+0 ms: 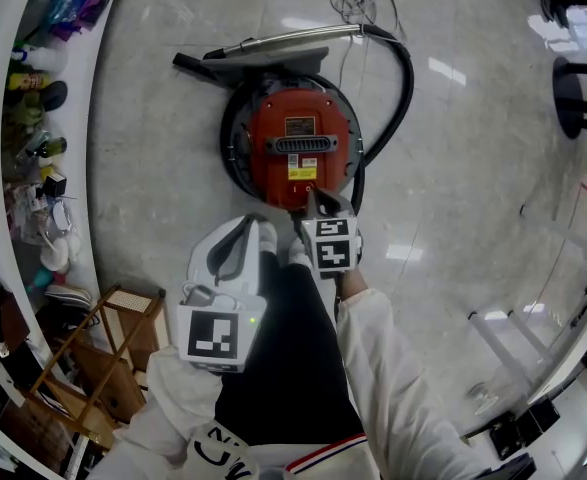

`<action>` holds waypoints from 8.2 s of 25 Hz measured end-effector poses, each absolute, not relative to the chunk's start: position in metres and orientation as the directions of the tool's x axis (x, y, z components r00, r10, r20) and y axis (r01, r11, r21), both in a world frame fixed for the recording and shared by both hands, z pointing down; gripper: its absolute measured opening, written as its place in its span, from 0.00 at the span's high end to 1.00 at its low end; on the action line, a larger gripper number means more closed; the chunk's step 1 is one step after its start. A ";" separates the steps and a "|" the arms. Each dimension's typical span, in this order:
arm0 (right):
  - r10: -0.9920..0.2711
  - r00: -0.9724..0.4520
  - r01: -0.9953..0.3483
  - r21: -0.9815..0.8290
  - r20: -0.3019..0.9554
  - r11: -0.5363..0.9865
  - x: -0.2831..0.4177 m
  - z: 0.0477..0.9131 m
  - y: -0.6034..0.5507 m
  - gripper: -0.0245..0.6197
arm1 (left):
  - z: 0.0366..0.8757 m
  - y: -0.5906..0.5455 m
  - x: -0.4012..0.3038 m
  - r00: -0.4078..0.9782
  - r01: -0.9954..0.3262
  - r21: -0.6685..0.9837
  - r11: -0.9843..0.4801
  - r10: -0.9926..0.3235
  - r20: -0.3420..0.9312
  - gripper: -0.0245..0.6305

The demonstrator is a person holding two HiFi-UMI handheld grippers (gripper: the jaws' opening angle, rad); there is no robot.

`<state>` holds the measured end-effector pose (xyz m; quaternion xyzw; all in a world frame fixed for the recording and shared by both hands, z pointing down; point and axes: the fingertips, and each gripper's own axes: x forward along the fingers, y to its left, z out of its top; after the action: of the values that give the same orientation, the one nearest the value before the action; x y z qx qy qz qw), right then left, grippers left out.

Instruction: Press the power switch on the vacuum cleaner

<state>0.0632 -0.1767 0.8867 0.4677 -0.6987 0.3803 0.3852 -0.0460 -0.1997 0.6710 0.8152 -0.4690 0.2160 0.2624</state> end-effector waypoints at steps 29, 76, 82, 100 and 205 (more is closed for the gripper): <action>-0.350 -0.268 -0.945 -0.173 0.898 0.279 0.063 0.892 -0.175 0.96 | 0.675 -0.198 -0.038 0.465 -0.879 0.231 -0.417 -0.643 0.608 0.96; -0.637 -0.253 -0.967 -0.194 0.728 0.163 0.122 0.586 -0.186 0.96 | 0.514 -0.200 -0.047 0.482 -0.861 0.113 -0.496 -0.723 0.494 0.96; -0.669 -0.254 -0.967 -0.210 0.699 0.147 0.134 0.549 -0.180 0.96 | 0.489 -0.200 -0.046 0.484 -0.856 0.084 -0.509 -0.735 0.475 0.96; -0.810 -0.220 -0.969 -0.215 0.543 0.119 0.139 0.436 -0.176 0.96 | 0.422 -0.202 -0.051 0.528 -0.836 0.076 -0.544 -0.759 0.381 0.96; -0.886 -0.314 -0.933 -0.284 0.341 0.221 0.122 0.384 0.119 0.96 | 0.395 0.077 -0.040 0.520 -0.831 -0.023 -0.555 -0.792 0.320 0.96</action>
<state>0.1219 0.1192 0.3843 0.5833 -0.7795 0.2219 0.0529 -0.0395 0.0771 0.3946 0.8693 -0.4668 0.1482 0.0663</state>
